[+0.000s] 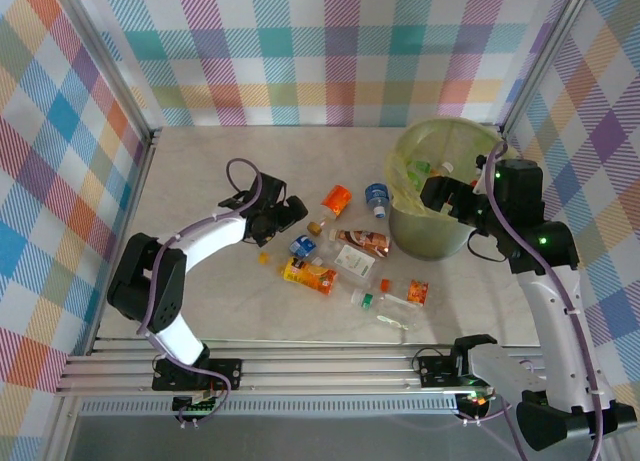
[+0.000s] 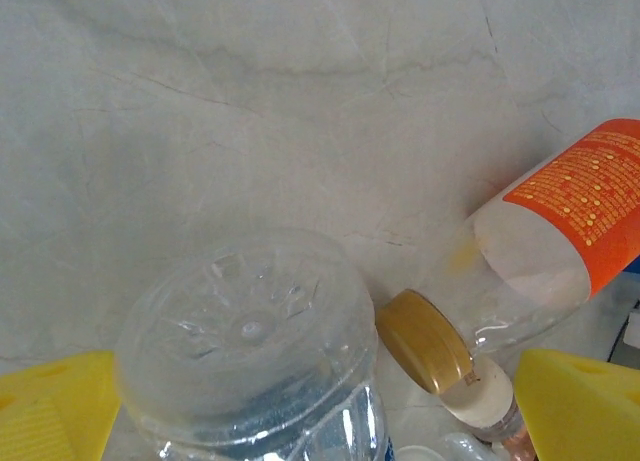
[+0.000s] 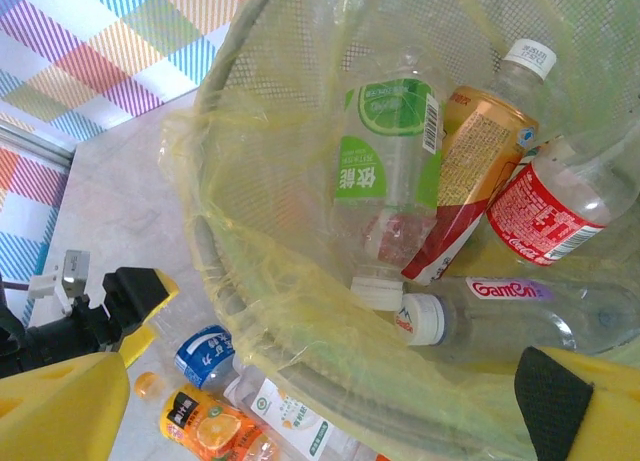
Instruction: Put the plastic bottles in the bin
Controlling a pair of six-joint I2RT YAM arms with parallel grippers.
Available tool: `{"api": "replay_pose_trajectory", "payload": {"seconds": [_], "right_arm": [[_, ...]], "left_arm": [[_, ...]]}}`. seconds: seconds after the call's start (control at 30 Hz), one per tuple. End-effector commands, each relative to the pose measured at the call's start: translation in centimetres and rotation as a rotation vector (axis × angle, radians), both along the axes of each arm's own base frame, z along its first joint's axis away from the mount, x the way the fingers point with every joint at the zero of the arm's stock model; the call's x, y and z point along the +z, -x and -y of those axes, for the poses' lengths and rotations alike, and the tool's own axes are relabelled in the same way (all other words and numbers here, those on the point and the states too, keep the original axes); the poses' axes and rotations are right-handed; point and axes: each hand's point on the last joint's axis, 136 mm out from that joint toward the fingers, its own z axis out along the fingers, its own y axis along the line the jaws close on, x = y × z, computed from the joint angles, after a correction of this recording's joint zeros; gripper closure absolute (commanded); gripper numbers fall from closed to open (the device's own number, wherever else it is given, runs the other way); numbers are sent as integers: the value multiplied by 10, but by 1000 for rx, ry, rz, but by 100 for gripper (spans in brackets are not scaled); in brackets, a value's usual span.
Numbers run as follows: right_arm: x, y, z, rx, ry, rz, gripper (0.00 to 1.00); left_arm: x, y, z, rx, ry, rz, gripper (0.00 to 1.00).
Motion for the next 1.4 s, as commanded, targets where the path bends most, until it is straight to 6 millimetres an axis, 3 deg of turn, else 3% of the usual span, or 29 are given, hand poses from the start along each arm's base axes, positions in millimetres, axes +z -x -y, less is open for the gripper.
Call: {"api": "replay_pose_trajectory", "payload": {"seconds": [0.0, 0.33, 0.7, 0.83, 1.0, 1.13, 1.37], "right_arm": [[-8, -4, -1, -7, -15, -24, 0], [-10, -9, -3, -1, -22, -27, 0], [-7, -9, -4, 2, -36, -16, 0], [-5, -10, -6, 5, -45, -7, 0], [-4, -12, -8, 7, -59, -5, 0], [-2, -13, -8, 8, -66, -2, 0], [1, -13, -9, 6, -72, 8, 0]], "left_arm": [[1, -11, 3, 17, 22, 0, 0], [-18, -13, 0, 36, -5, -40, 1], [-15, -18, -2, 40, -15, -32, 26], [-11, -19, -3, 41, -24, -21, 39], [-3, -21, -3, 33, -30, -3, 49], [8, -23, -4, 29, -29, 19, 50], [54, -28, -6, 13, -24, 119, 52]]}}
